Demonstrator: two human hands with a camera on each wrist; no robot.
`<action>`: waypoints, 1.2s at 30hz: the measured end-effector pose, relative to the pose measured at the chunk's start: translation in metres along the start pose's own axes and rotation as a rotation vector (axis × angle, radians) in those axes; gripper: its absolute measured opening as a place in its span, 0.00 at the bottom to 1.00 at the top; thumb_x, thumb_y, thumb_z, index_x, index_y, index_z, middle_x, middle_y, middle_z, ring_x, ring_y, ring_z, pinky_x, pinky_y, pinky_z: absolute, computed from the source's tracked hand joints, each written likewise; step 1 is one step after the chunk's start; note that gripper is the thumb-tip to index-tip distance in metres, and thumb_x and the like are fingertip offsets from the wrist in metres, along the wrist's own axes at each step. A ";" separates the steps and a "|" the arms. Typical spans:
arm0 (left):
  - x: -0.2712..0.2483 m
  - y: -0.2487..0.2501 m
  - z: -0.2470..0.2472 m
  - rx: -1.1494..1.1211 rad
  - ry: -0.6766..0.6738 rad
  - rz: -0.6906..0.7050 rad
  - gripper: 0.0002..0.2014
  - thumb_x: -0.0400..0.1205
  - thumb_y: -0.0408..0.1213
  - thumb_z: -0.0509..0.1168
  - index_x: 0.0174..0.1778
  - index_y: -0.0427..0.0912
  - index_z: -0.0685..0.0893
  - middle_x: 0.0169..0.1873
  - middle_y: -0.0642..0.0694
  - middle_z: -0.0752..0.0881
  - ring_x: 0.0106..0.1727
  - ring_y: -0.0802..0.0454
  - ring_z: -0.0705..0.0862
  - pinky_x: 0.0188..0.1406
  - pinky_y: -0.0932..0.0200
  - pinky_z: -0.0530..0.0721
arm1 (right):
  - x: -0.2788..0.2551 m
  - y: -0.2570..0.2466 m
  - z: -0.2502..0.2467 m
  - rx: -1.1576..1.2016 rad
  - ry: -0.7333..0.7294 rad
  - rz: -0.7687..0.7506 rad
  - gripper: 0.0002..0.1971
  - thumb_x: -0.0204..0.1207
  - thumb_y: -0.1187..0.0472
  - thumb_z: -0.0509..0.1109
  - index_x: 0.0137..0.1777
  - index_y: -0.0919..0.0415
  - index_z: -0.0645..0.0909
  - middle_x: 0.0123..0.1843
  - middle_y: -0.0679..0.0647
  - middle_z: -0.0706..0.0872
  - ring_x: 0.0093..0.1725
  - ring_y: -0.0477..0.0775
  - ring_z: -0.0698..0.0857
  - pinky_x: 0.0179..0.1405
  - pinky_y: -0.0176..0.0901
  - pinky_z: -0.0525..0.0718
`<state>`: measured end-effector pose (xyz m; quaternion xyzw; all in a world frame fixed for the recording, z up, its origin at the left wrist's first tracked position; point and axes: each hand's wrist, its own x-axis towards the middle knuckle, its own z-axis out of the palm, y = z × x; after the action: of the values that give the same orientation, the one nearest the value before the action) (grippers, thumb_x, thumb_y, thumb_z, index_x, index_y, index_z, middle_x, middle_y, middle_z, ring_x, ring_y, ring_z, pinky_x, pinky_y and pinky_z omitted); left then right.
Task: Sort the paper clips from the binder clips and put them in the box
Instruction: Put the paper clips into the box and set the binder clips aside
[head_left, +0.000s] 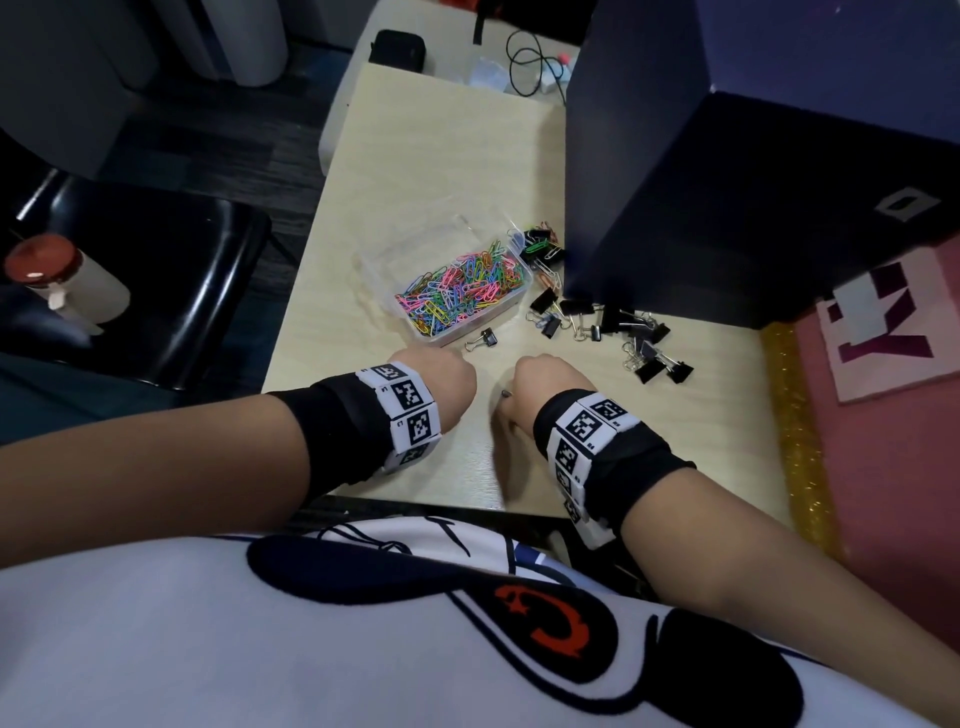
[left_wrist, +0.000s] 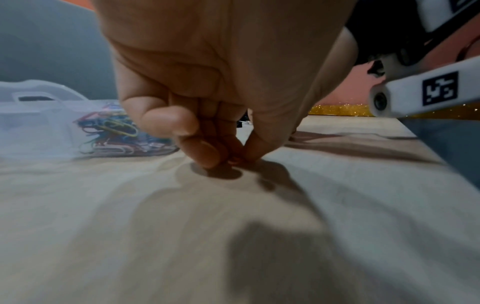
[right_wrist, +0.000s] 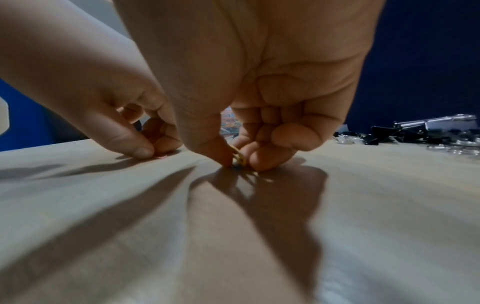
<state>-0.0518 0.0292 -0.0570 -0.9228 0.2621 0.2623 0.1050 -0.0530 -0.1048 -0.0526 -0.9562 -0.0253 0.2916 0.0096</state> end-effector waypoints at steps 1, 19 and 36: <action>0.000 0.000 0.001 -0.018 0.001 0.001 0.11 0.80 0.32 0.61 0.55 0.37 0.83 0.52 0.39 0.83 0.51 0.39 0.85 0.37 0.54 0.78 | 0.001 0.000 0.000 -0.007 0.011 -0.005 0.12 0.79 0.59 0.64 0.58 0.65 0.79 0.58 0.62 0.85 0.58 0.63 0.83 0.47 0.45 0.78; -0.003 -0.057 -0.040 -0.311 0.457 -0.118 0.12 0.83 0.45 0.59 0.55 0.43 0.82 0.51 0.40 0.82 0.53 0.37 0.83 0.49 0.47 0.83 | 0.029 0.017 -0.050 0.283 0.389 0.041 0.14 0.80 0.59 0.63 0.62 0.56 0.83 0.60 0.61 0.84 0.60 0.63 0.84 0.59 0.46 0.80; 0.005 -0.053 -0.023 -0.125 0.363 -0.096 0.06 0.81 0.32 0.59 0.50 0.43 0.78 0.48 0.42 0.82 0.46 0.39 0.83 0.33 0.54 0.75 | 0.006 0.050 -0.001 0.436 0.457 0.110 0.11 0.75 0.58 0.69 0.55 0.58 0.77 0.58 0.57 0.76 0.53 0.59 0.80 0.48 0.43 0.75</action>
<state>-0.0094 0.0639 -0.0378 -0.9710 0.2158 0.1020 0.0110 -0.0457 -0.1545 -0.0565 -0.9723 0.0922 0.0679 0.2040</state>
